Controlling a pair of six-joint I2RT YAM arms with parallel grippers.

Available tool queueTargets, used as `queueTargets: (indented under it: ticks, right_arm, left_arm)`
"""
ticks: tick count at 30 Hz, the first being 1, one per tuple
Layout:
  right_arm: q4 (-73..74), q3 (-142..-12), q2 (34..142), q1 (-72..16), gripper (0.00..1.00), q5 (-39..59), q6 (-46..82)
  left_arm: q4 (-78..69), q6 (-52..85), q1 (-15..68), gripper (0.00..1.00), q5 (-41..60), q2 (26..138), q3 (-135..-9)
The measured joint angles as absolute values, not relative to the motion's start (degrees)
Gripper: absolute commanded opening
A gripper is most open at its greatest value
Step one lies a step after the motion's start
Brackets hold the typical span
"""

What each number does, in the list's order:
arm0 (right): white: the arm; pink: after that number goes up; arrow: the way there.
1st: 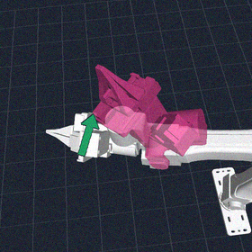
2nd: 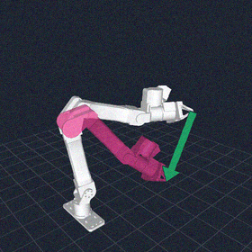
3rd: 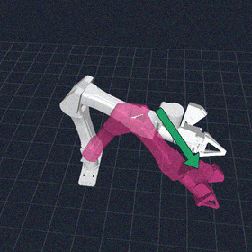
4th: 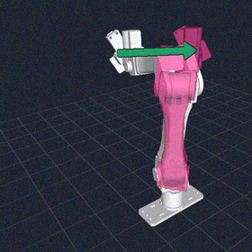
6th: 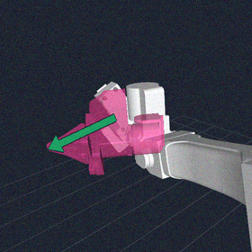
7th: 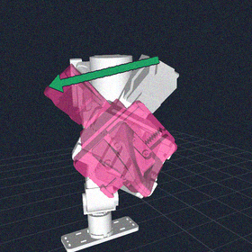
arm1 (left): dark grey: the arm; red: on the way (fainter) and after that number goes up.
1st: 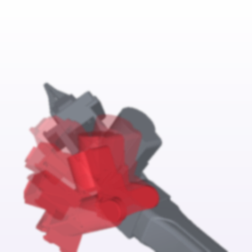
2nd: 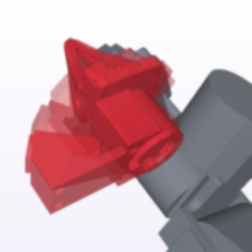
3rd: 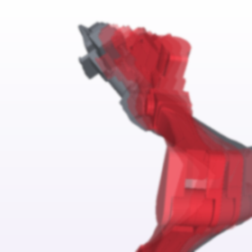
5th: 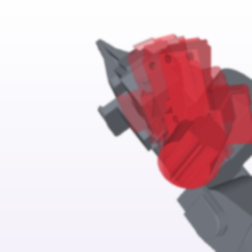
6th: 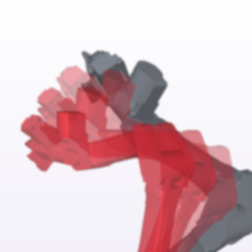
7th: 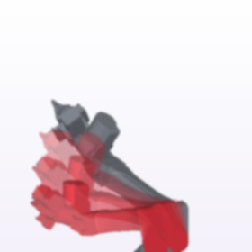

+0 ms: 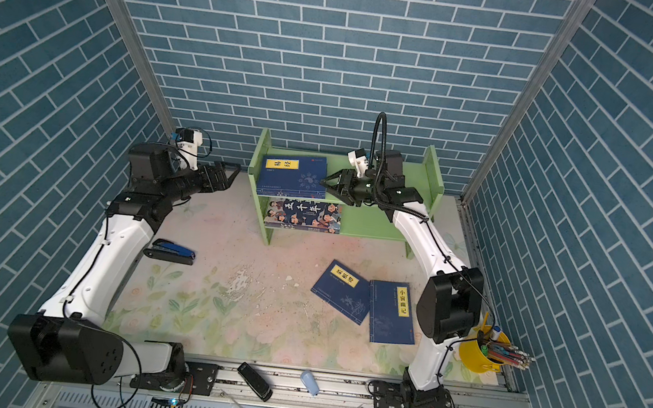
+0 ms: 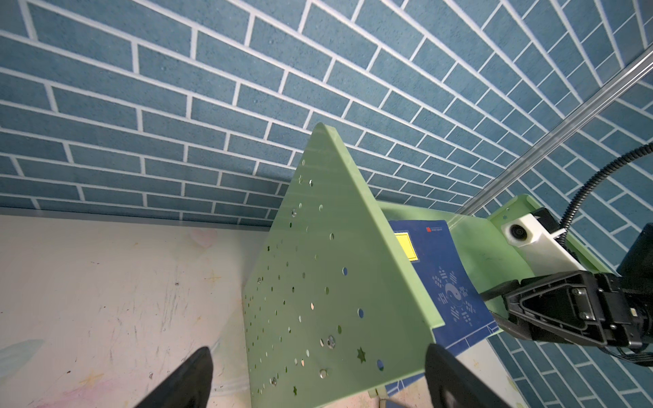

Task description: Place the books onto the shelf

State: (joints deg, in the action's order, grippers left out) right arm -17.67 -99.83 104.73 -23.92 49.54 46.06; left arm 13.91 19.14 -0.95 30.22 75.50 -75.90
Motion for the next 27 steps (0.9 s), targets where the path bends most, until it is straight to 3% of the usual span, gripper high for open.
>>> queueTargets:
  ticks: [27]
  right_arm:
    - [-18.7, -100.03, 104.73, -24.12, 0.51, 49.95, 46.04]
  left_arm:
    - [8.67, 22.55, -0.95, 0.99, 29.02, 78.39, -72.77]
